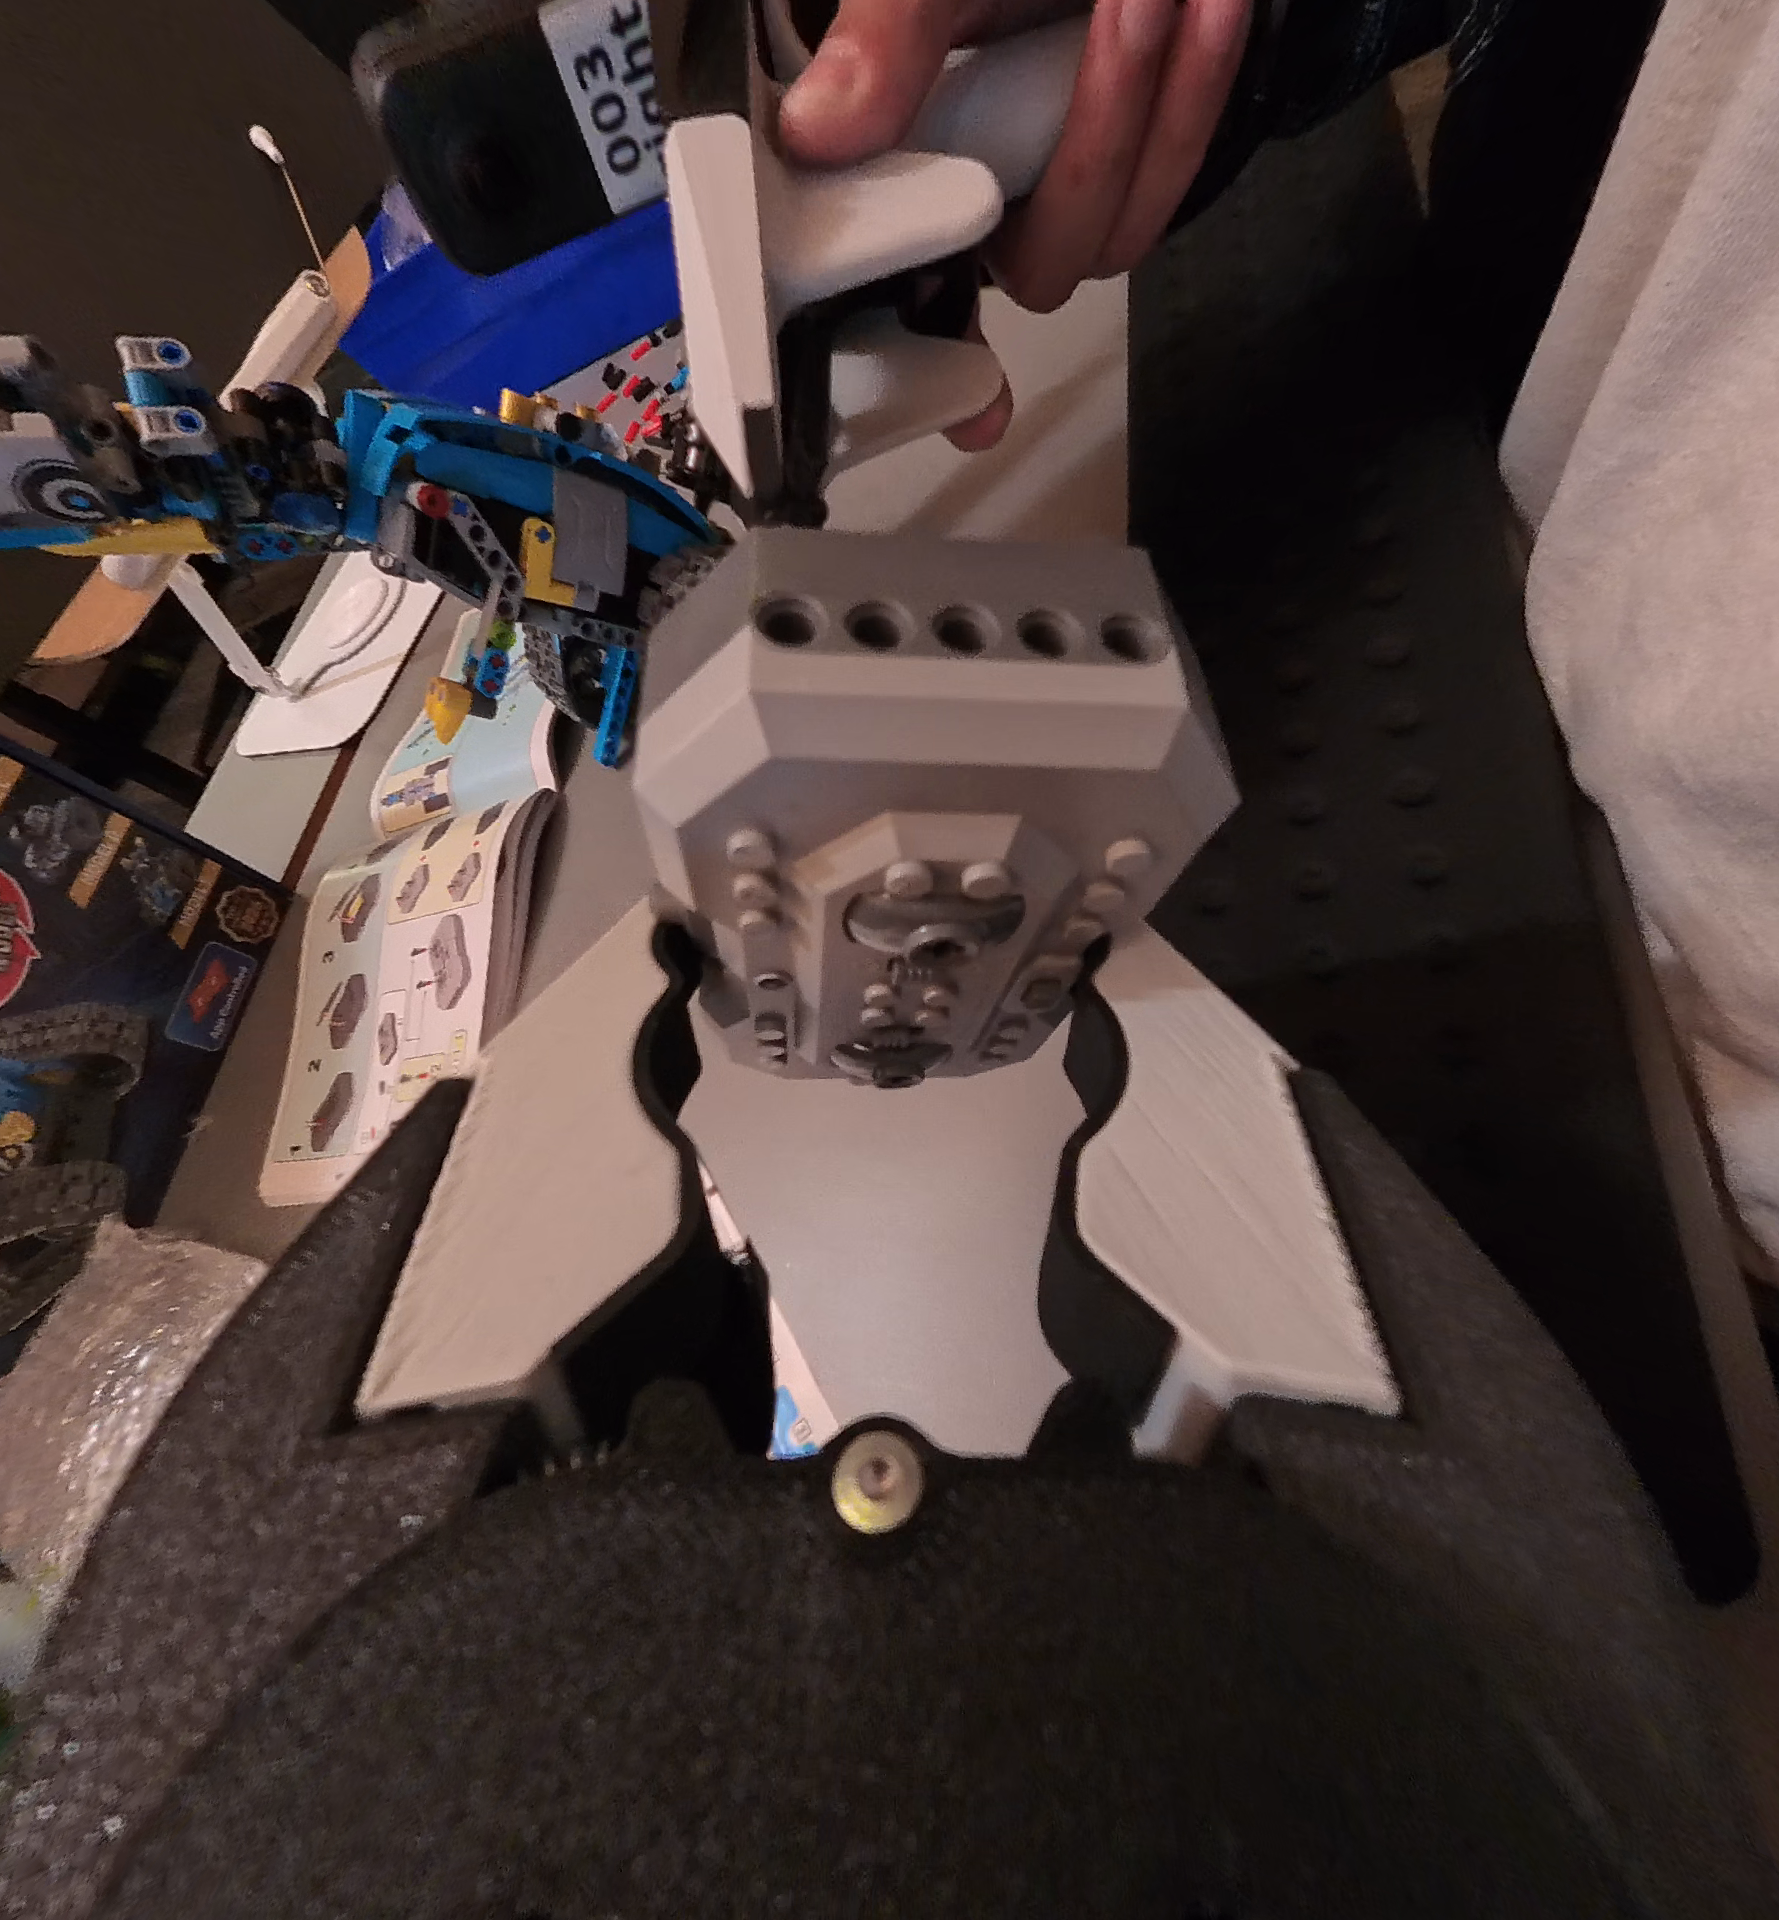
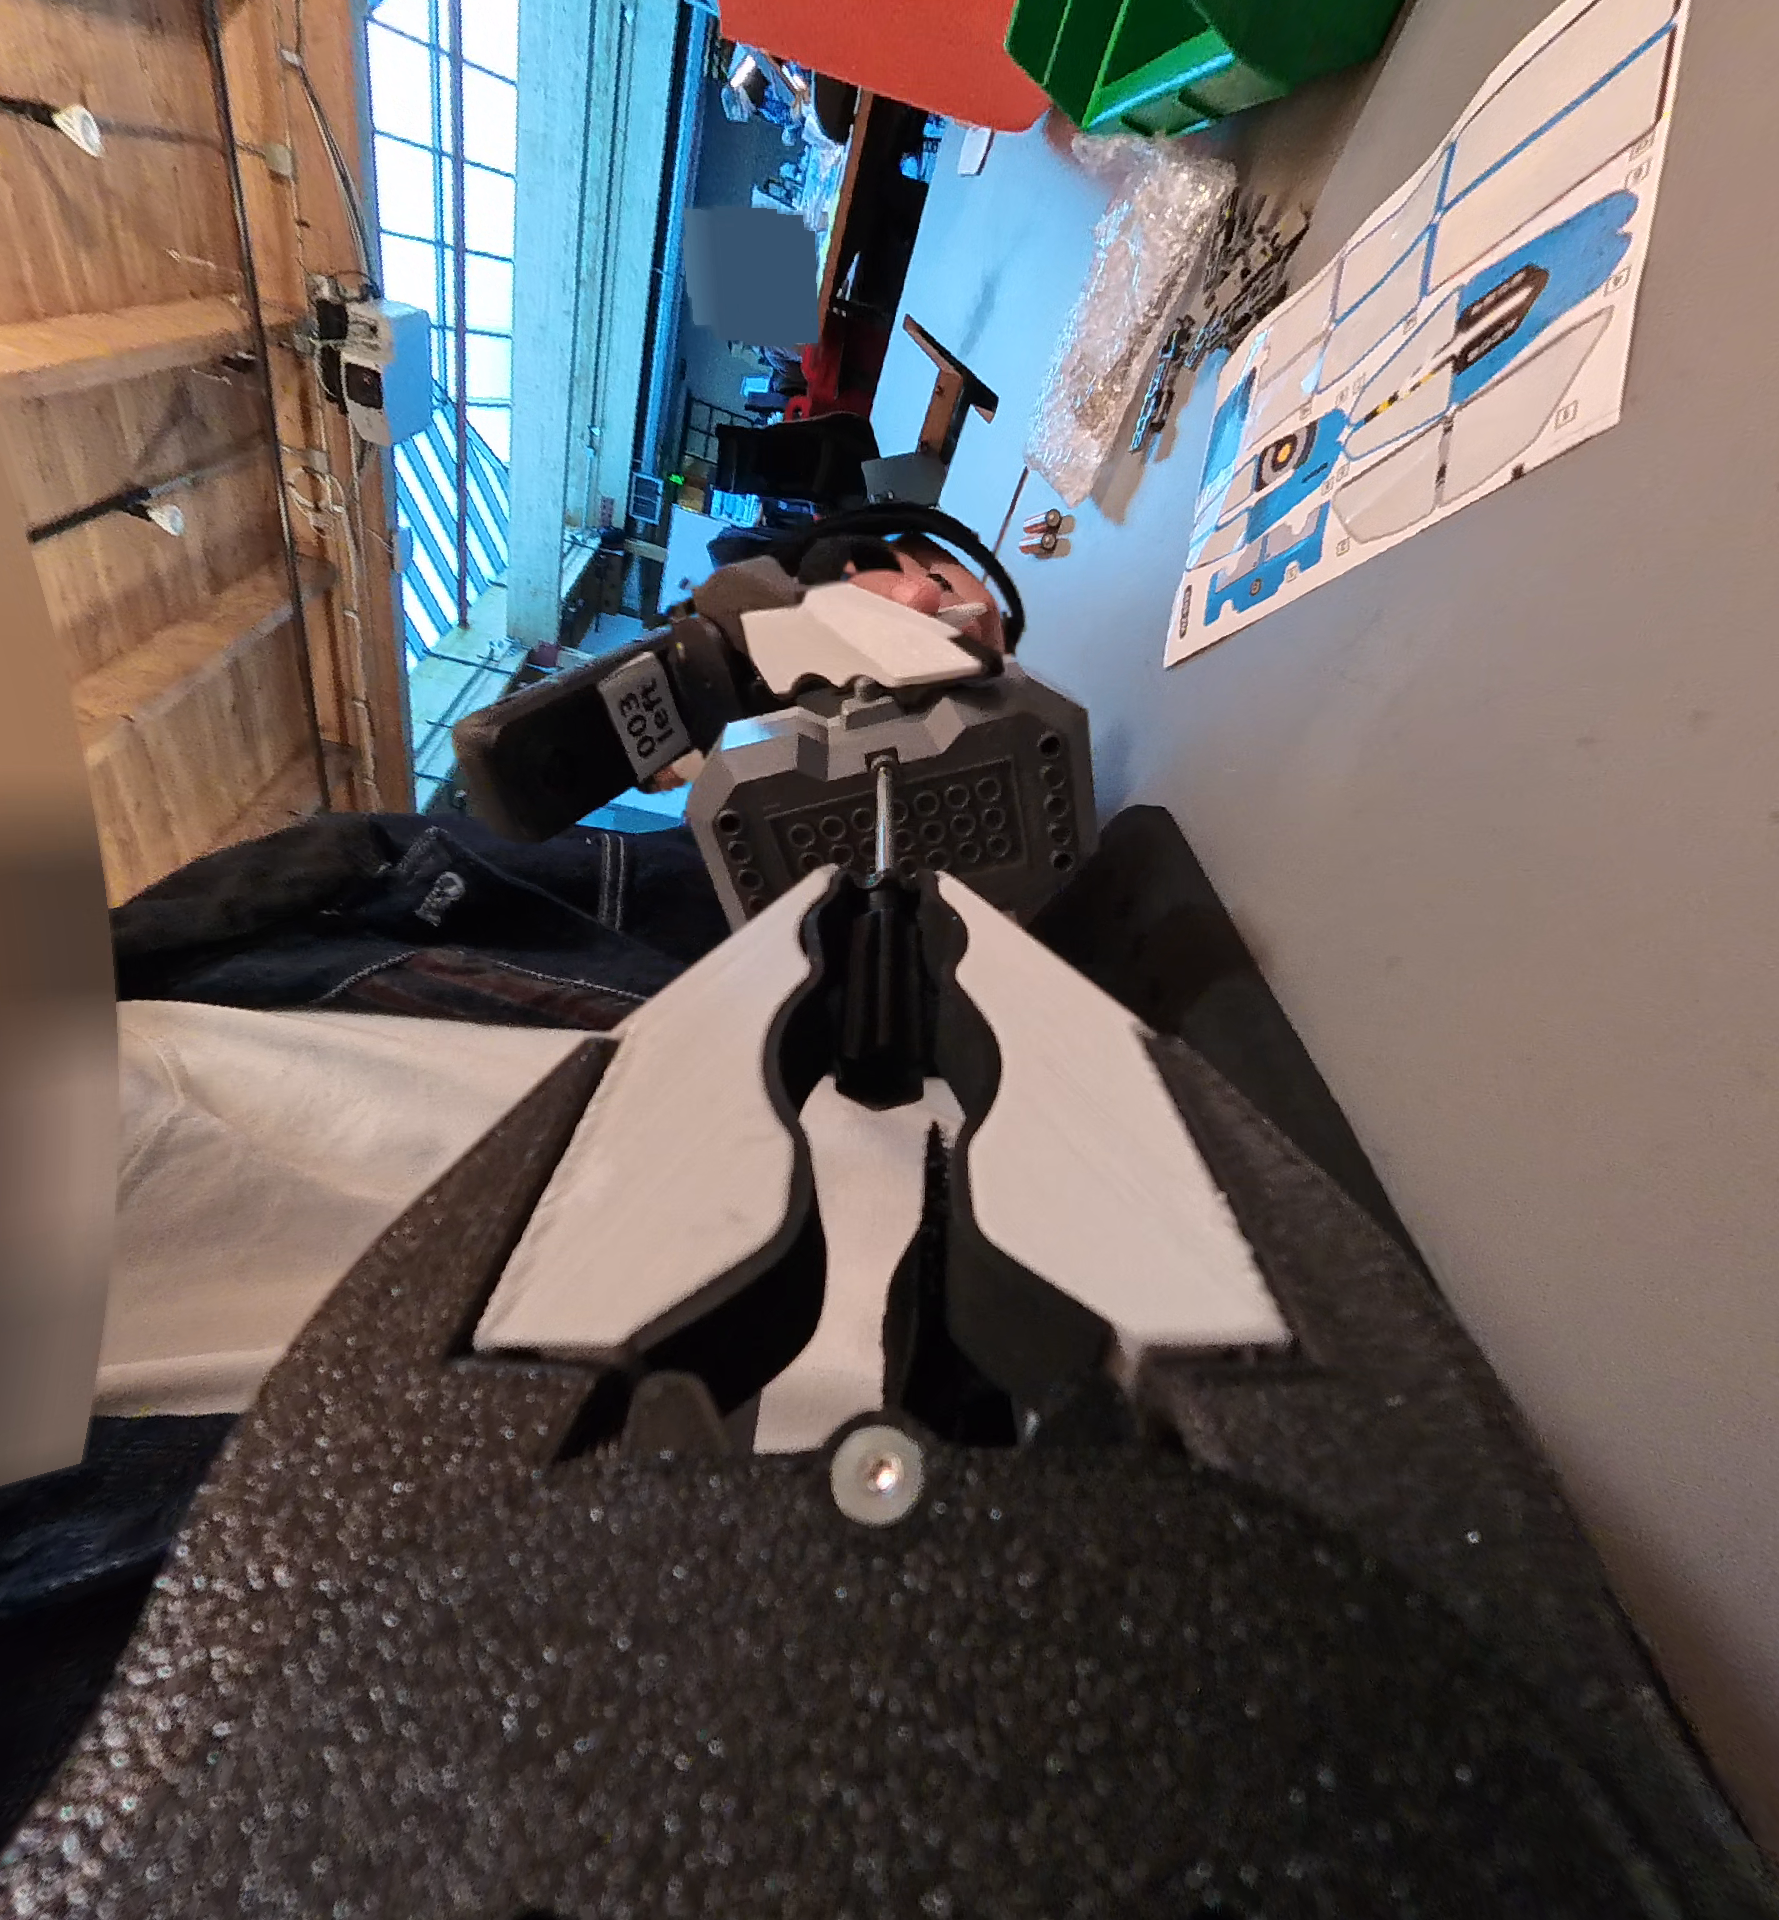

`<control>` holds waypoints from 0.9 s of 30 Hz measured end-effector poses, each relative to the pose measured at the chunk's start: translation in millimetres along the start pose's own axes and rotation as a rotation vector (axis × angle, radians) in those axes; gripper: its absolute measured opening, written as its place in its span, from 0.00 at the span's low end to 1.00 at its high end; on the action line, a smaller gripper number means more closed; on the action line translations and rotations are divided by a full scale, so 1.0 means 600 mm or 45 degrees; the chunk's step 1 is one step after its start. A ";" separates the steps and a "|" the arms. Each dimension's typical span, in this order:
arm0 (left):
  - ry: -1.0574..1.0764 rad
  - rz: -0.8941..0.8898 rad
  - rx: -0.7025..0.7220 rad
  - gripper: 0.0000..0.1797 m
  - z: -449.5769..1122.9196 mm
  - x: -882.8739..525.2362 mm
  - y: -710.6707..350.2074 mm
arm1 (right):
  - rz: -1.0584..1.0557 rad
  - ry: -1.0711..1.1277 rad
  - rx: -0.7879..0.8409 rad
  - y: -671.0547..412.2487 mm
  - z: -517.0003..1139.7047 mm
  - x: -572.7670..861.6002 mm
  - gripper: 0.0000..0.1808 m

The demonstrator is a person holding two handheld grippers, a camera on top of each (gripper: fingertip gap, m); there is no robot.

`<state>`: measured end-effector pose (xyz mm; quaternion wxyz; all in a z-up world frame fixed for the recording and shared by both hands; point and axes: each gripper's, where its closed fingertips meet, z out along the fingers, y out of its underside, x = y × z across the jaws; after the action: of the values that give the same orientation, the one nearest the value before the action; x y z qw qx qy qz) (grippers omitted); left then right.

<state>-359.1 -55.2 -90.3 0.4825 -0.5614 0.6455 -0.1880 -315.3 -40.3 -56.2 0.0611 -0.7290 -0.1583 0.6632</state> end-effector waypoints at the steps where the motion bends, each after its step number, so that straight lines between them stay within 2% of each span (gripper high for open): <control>1: 0.007 -0.007 0.004 0.39 0.000 0.001 -0.001 | -0.016 0.004 -0.001 0.000 -0.001 -0.001 0.06; 3: 0.047 -0.060 0.014 0.39 0.000 0.005 -0.003 | -0.092 0.026 -0.004 0.000 0.000 -0.002 0.06; 7: 0.203 -0.292 0.079 0.39 -0.007 0.015 -0.009 | -0.487 0.180 -0.065 0.003 0.007 -0.012 0.06; 9: 0.337 -0.488 0.132 0.38 -0.011 0.018 -0.009 | -0.823 0.317 -0.128 0.000 0.012 -0.012 0.06; 11: 0.491 -0.651 0.228 0.38 -0.020 0.021 -0.012 | -1.299 0.435 -0.227 0.000 0.021 -0.018 0.06; 13: 0.624 -0.768 0.308 0.38 -0.030 0.020 -0.020 | -1.730 0.444 -0.299 -0.001 0.026 -0.023 0.07; 16: 0.800 -0.894 0.388 0.38 -0.047 0.016 -0.036 | -2.033 0.364 -0.375 -0.009 0.026 -0.035 0.06; 20: 1.027 -1.050 0.410 0.38 -0.064 0.019 -0.048 | -2.828 0.361 -0.558 -0.001 0.031 -0.049 0.06; 23: 1.181 -1.270 0.500 0.38 -0.075 0.002 -0.057 | -3.423 0.443 -0.633 0.000 0.034 -0.055 0.06; 25: 1.208 -1.363 0.519 0.38 -0.070 -0.006 -0.052 | -3.685 0.512 -0.745 -0.005 0.034 -0.046 0.06; 27: 1.237 -1.395 0.544 0.38 -0.069 -0.006 -0.054 | -3.774 0.487 -0.762 -0.003 0.032 -0.048 0.06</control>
<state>-376.2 -74.2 -44.3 0.0802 -0.5502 0.3639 -0.7473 -336.4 -49.6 -30.7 0.5239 0.0247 -0.8380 -0.1508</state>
